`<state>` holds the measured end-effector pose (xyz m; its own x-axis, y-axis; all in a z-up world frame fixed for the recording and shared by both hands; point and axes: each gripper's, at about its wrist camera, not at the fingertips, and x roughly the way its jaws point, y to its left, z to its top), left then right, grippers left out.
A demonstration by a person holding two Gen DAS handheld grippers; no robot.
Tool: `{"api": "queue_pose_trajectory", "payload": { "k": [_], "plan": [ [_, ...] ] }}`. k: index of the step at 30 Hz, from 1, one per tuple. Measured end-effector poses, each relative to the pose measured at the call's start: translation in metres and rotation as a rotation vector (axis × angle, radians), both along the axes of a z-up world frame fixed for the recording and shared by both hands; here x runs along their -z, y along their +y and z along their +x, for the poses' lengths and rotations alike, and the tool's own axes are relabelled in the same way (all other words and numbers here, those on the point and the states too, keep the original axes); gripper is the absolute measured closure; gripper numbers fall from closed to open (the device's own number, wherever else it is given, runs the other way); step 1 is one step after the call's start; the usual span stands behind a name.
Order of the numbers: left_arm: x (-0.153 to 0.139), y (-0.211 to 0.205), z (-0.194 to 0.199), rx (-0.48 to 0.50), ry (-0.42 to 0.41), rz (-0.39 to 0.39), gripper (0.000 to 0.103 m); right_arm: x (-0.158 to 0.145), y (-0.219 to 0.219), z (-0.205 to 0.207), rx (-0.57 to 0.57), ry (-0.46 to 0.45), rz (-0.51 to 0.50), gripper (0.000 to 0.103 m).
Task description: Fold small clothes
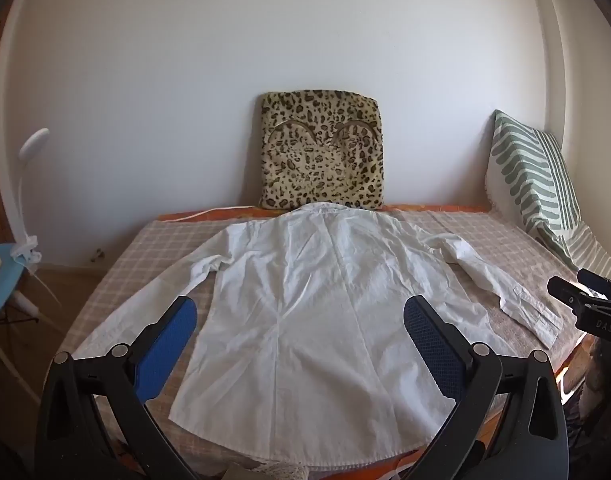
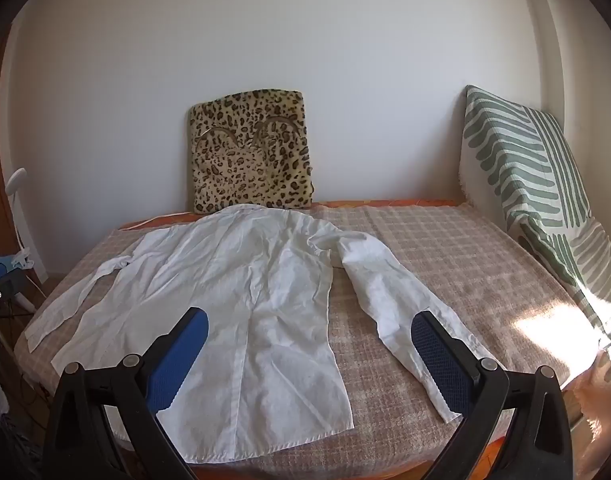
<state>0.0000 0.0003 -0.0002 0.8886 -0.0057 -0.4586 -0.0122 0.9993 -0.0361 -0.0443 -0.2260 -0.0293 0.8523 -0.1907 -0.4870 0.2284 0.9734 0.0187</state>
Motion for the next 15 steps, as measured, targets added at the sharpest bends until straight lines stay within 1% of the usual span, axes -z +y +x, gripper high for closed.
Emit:
{"api": "queue_pose_trajectory", "payload": {
  "k": [1,2,8,10,15],
  "plan": [
    [0.0004,0.0005,0.0004,0.001,0.004,-0.001,0.0,0.0002,0.0,0.0001,0.0,-0.002,0.0,0.0],
    [-0.0003,-0.0007,-0.0004,-0.004,-0.009,0.014,0.0,0.0005,0.0002,-0.0001,-0.001,-0.007,-0.003,0.0],
    [-0.0029,-0.0026,-0.0011,-0.004,-0.012,0.013,0.0,0.003,0.0056,0.002,0.003,0.0,-0.011,0.0],
    [-0.0044,-0.0026,-0.0022,-0.002,-0.015,0.011,0.0,0.0033,0.0018,0.0011,0.005,-0.007,0.006,0.0],
    [-0.0075,-0.0003,-0.0016,0.001,-0.013,0.006,0.0,0.0044,0.0019,0.0014,0.008,-0.008,0.008,0.0]
  ]
}}
